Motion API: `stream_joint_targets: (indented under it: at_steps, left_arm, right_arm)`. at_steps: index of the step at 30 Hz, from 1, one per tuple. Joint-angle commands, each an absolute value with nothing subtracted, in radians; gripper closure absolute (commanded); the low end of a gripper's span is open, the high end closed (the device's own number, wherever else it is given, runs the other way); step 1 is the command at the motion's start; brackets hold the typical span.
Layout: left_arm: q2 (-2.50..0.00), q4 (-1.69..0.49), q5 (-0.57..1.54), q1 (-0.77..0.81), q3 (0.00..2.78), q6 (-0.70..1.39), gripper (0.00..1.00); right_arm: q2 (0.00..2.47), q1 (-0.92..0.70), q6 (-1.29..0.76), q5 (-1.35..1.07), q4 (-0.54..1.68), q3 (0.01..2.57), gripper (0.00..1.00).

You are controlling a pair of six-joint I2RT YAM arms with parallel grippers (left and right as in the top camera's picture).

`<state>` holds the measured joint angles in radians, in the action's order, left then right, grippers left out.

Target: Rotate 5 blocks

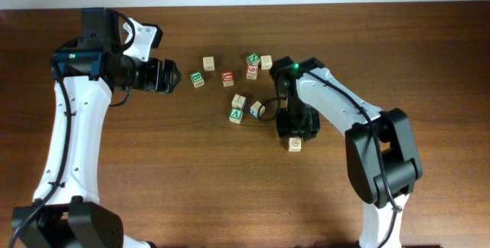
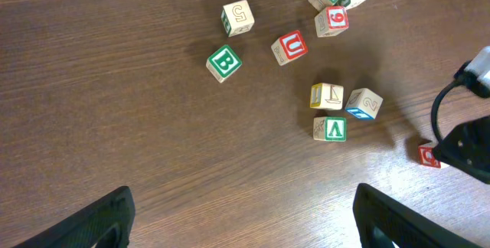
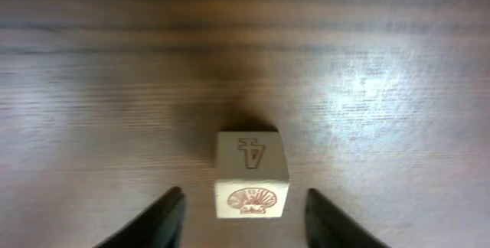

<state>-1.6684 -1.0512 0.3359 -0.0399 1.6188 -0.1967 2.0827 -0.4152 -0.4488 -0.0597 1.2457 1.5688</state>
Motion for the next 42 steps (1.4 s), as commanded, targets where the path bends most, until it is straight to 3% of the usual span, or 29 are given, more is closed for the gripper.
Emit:
stream_joint_targets:
  at_steps: [1,9,13,16,23,33,42]
  left_arm:
    - [-1.674,-1.048,0.332,-0.039,1.637,-0.191,0.10]
    - [-1.674,-1.031,0.332,-0.039,1.637,-0.191,0.10]
    - [-1.674,-1.022,0.292,-0.039,1.637,-0.190,0.10]
    - [-1.674,-1.022,0.264,-0.039,1.637,-0.191,0.00]
    - [-1.674,-1.022,0.265,-0.039,1.637,-0.191,0.01]
    - [-1.674,-1.023,0.265,-0.039,1.637,-0.191,0.01]
    - [-1.674,-1.023,0.265,-0.039,1.637,-0.191,0.01]
  right_arm:
    - [2.088,-0.419,-0.442,-0.044,1.254,1.633,0.44]
    - [2.088,-0.421,-0.380,-0.125,1.045,1.672,0.40]
    - [2.088,-0.440,-0.614,-0.120,0.930,1.672,0.40]
    - [2.096,-0.464,-0.771,-0.119,0.879,1.672,0.39]
    - [2.149,-0.525,-1.013,-0.062,0.841,1.672,0.41]
    - [2.157,-0.543,-1.029,0.046,0.832,1.670,0.60]
    - [2.185,-0.544,-0.865,0.045,0.814,1.663,0.64]
